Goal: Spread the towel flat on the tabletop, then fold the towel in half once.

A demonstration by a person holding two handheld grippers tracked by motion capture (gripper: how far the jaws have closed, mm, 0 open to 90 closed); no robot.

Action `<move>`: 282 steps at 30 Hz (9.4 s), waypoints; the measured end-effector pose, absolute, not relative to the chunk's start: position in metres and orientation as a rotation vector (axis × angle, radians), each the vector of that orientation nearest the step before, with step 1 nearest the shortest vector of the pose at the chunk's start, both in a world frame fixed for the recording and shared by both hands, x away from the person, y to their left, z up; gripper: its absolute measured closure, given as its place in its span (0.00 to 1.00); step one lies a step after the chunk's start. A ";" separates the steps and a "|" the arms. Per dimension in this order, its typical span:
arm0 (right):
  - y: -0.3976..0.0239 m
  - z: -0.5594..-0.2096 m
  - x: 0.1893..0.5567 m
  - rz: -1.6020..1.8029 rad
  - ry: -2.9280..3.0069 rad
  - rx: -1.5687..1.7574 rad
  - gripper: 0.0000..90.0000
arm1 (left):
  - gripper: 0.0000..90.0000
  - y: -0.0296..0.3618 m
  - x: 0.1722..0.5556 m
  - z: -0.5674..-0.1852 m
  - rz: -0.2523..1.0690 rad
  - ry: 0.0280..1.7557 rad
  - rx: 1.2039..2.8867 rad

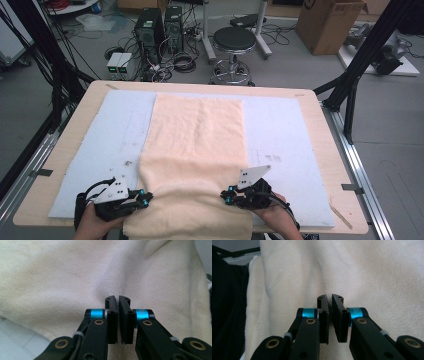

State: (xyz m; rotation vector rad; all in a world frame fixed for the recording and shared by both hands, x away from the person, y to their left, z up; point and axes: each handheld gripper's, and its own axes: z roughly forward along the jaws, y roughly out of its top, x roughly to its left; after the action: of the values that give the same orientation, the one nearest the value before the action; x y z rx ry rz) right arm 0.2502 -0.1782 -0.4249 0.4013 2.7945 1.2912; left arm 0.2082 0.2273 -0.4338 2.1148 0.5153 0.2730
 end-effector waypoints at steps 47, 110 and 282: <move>-0.196 -0.440 0.239 1.211 2.814 0.413 0.93 | 0.92 0.223 0.205 -0.447 0.173 0.436 2.168; -0.229 -0.414 0.283 1.444 2.484 0.818 0.27 | 0.42 0.250 0.248 -0.428 0.309 0.768 1.912; -0.240 -0.366 0.220 1.739 2.698 0.404 0.58 | 0.62 0.305 0.189 -0.400 0.169 0.563 1.749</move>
State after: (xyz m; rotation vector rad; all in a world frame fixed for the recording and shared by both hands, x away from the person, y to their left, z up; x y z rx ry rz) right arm 0.2204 -0.2404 -0.3659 0.4043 2.6979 1.7387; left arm 0.1886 0.3048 -0.4002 1.7487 0.5626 0.1687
